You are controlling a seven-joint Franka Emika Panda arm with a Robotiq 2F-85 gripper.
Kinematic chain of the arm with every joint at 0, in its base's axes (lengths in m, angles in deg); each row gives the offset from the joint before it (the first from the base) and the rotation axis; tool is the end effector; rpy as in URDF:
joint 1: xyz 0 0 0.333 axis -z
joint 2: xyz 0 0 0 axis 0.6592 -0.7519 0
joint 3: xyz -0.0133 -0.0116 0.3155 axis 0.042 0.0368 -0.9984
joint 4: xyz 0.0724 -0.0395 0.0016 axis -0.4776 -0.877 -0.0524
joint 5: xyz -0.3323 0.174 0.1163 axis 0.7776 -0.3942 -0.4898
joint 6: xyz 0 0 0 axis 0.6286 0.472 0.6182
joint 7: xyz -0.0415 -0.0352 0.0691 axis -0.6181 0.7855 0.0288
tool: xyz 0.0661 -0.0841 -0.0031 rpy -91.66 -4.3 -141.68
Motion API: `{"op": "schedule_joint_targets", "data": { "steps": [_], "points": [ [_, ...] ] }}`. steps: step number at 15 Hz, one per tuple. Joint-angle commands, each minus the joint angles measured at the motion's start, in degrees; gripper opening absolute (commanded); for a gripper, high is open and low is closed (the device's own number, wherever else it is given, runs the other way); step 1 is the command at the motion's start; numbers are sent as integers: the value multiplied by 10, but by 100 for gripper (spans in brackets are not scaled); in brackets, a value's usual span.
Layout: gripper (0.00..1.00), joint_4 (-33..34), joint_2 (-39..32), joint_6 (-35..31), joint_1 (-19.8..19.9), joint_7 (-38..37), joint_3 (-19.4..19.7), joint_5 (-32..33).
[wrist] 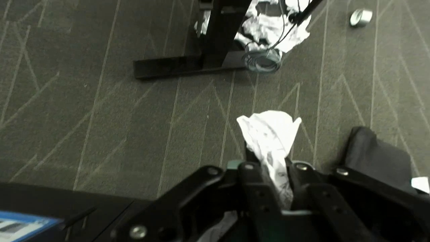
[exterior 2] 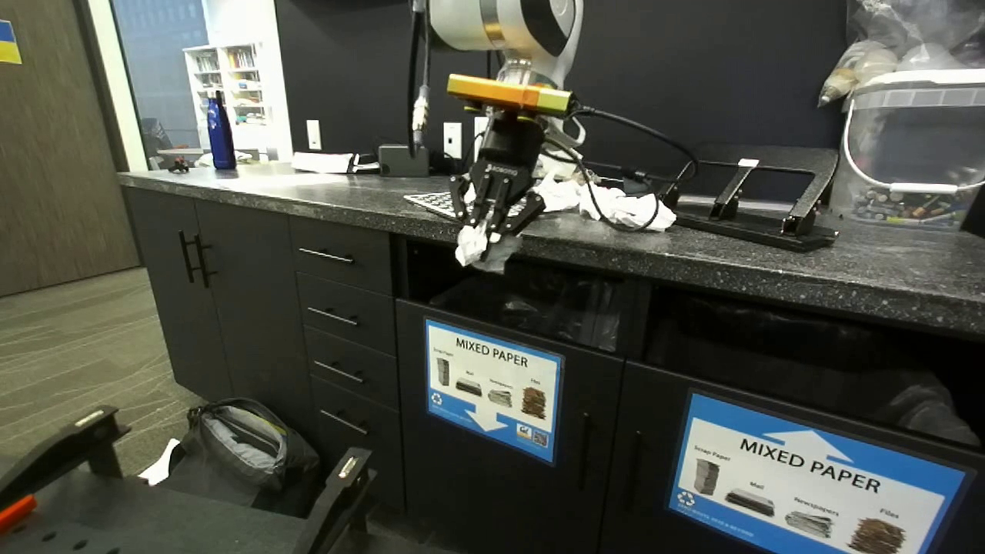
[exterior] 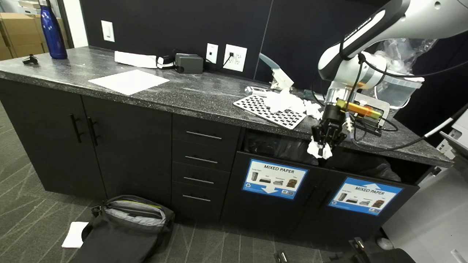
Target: Pick up all the papers from the counter and throw them in the bin
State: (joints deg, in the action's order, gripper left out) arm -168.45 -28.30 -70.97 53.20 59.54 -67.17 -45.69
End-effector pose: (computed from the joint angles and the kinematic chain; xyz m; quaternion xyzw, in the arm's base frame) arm 0.5560 -0.1389 0.2418 -0.9723 0.0398 0.2189 0.0721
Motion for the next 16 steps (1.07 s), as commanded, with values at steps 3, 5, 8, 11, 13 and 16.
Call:
{"op": "schedule_joint_targets", "data": {
  "steps": [3, 5, 8, 11, 13, 16],
  "points": [
    [8, -105, 37, 58, -18, 15, -9, -18],
    [8, -124, 24, 68, -23, 11, -10, -23],
    [8, -169, 8, -9, -36, -16, -8, -24],
    [8, -205, -9, -176, -48, -41, -9, -19],
    [8, -227, -19, -278, -57, -47, -13, -15],
    [8, -247, -41, -425, -69, -54, -17, -8]
  ]
}}
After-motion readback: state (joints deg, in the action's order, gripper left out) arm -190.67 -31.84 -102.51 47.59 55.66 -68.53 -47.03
